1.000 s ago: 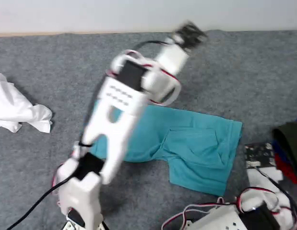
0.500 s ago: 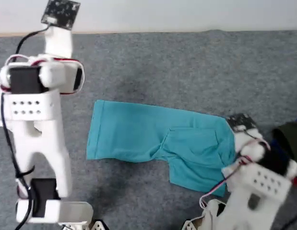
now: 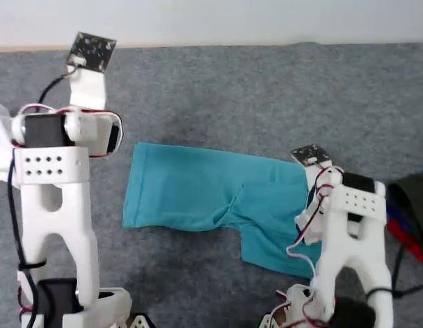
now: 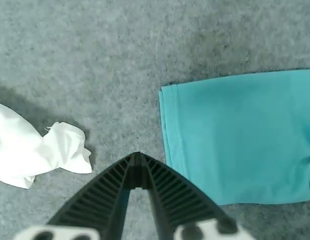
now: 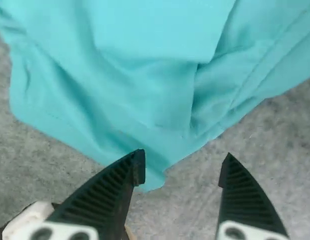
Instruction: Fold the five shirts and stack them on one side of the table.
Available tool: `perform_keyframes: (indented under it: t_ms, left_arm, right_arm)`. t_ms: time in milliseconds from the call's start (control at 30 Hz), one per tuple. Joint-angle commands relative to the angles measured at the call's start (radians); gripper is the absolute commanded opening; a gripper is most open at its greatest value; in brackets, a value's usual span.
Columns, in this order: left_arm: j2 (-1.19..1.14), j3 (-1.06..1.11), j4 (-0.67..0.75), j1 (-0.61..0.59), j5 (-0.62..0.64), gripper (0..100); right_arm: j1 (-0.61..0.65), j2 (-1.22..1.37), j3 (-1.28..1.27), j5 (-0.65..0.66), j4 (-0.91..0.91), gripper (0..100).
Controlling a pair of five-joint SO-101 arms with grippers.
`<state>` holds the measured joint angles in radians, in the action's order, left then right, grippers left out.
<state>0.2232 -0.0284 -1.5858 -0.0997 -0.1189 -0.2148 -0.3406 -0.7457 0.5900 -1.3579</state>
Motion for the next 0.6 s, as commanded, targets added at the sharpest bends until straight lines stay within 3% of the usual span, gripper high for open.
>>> perform_keyframes:
  t_ms: [0,567]
  left_arm:
    - [0.069,0.079,0.078,-0.005,0.005,0]
    - [0.091,0.193,0.189,-0.002,-0.025,0]
  right_arm:
    - [0.010,0.056,0.107,-0.009,0.013,25.3]
    - [0.110,0.292,0.199,-0.080,0.054,25.1]
